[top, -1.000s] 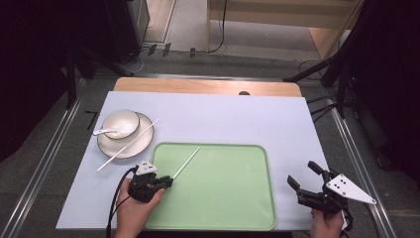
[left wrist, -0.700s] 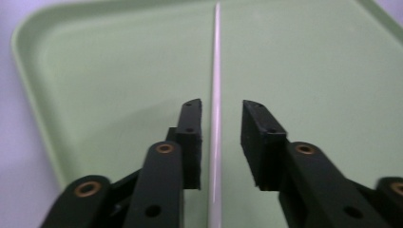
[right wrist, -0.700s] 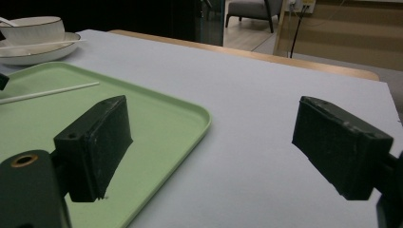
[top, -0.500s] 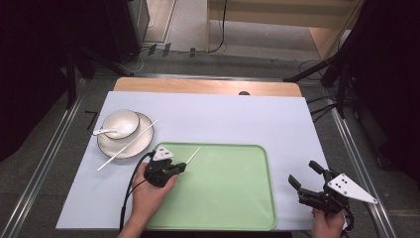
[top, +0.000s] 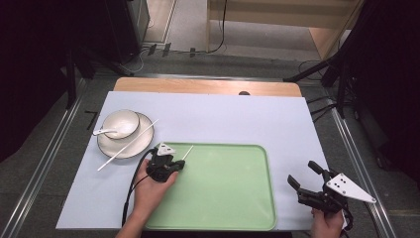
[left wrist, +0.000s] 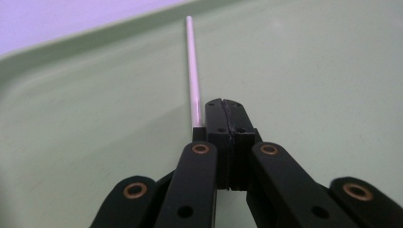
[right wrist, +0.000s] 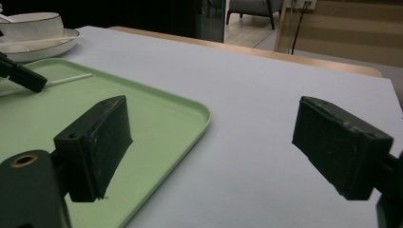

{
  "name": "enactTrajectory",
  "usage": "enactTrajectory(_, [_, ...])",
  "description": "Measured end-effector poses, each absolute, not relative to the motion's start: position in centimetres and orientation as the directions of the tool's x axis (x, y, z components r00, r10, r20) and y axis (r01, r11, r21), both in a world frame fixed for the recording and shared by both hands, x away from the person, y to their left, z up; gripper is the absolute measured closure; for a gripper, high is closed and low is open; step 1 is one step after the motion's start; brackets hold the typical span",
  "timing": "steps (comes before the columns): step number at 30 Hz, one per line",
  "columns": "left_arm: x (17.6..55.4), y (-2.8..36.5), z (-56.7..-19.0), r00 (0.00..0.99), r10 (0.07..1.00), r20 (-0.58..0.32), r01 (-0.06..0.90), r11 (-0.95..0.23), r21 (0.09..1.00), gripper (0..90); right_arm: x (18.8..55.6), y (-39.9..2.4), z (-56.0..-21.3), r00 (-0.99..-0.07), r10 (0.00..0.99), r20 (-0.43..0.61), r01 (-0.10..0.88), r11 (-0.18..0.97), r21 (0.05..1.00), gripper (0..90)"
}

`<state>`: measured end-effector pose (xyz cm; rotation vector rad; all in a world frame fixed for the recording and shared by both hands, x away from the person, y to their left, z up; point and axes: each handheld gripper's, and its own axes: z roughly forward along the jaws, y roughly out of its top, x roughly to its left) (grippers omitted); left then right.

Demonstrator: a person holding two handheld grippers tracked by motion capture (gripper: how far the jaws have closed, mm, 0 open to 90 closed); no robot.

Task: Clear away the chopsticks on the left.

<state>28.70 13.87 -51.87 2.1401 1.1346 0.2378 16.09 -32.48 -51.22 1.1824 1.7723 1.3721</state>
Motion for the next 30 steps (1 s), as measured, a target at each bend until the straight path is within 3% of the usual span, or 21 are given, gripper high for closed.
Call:
enactTrajectory(8, [28.2, 16.8, -51.6, 0.540, 0.831, -0.132, 0.684, -0.342, 0.645, 90.0, 15.9, -32.4, -51.1, -0.428, 0.902, 0.056, 0.280, 0.073, 0.957, 12.8])
enactTrajectory(22, [27.9, 18.4, -51.6, 0.546, 0.827, -0.130, 0.676, -0.344, 0.652, 89.6, 16.1, -32.4, -51.2, -0.429, 0.902, 0.057, 0.283, 0.075, 0.956, 12.8])
enactTrajectory(26, [28.0, 18.6, -51.5, 0.562, 0.813, -0.152, 0.675, -0.345, 0.652, 84.8, 16.0, -32.4, -51.2, -0.430, 0.901, 0.055, 0.282, 0.076, 0.956, 12.8])
enactTrajectory(30, [28.0, 19.0, -50.8, 0.592, 0.783, -0.189, 0.650, -0.325, 0.687, 74.0, 16.0, -32.5, -51.2, -0.428, 0.902, 0.058, 0.282, 0.073, 0.957, 12.8])
